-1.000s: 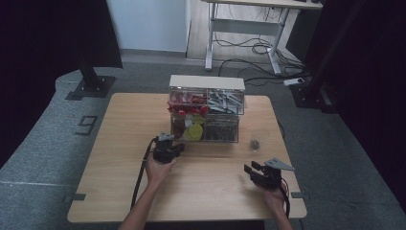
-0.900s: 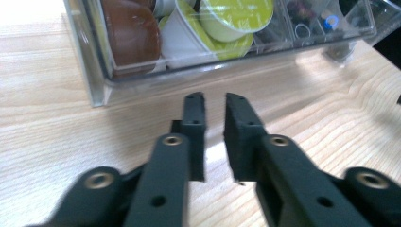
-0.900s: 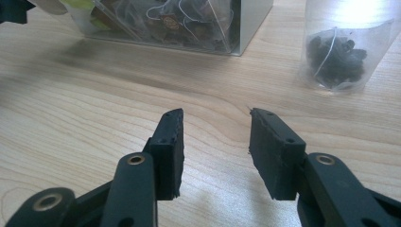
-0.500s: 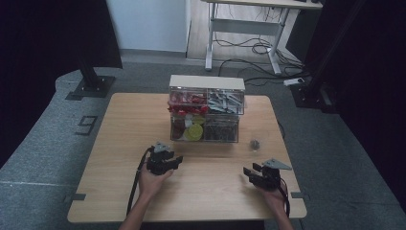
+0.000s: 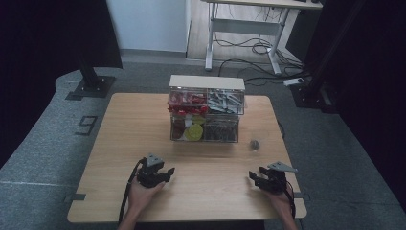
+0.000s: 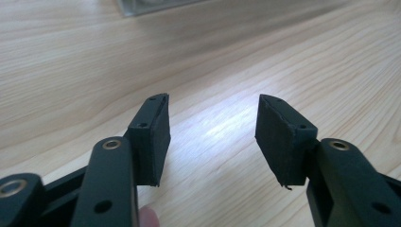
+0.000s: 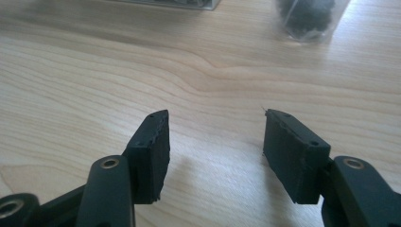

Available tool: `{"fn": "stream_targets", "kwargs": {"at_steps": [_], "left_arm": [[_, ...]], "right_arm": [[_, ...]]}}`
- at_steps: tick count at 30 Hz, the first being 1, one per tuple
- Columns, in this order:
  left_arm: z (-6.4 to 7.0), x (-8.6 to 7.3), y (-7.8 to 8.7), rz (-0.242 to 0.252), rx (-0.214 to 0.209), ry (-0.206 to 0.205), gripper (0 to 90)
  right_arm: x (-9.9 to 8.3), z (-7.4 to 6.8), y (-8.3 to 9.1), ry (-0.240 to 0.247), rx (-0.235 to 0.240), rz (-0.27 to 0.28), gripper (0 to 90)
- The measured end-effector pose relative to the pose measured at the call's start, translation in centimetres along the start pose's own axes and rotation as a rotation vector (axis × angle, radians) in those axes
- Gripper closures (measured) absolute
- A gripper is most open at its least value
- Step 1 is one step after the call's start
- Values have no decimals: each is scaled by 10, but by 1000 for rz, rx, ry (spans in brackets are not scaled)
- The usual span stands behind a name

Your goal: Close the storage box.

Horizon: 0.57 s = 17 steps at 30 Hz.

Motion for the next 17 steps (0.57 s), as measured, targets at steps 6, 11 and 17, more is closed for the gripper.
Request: {"fn": "stream_targets", "kwargs": {"at_steps": [6, 11, 17], "left_arm": [[-8, -8, 3, 7, 19, 20, 453], [-12, -11, 4, 3, 25, 22, 452], [-20, -14, 6, 11, 37, 50, 451]], "right_arm": [[-1, 4, 0, -14, 8, -17, 410], [-1, 3, -1, -7, 6, -29, 404], [0, 3, -3, 6, 3, -35, 390]]}}
Point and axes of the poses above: each handheld gripper's, and its own axes: y roughly backward along the jaws, x roughly out of its top, z roughly to its right, the point moved 4 cm from there along -y, roughly forward along the jaws, and after that the axes turned 2 degrees about -y, right-handed, at the moved point
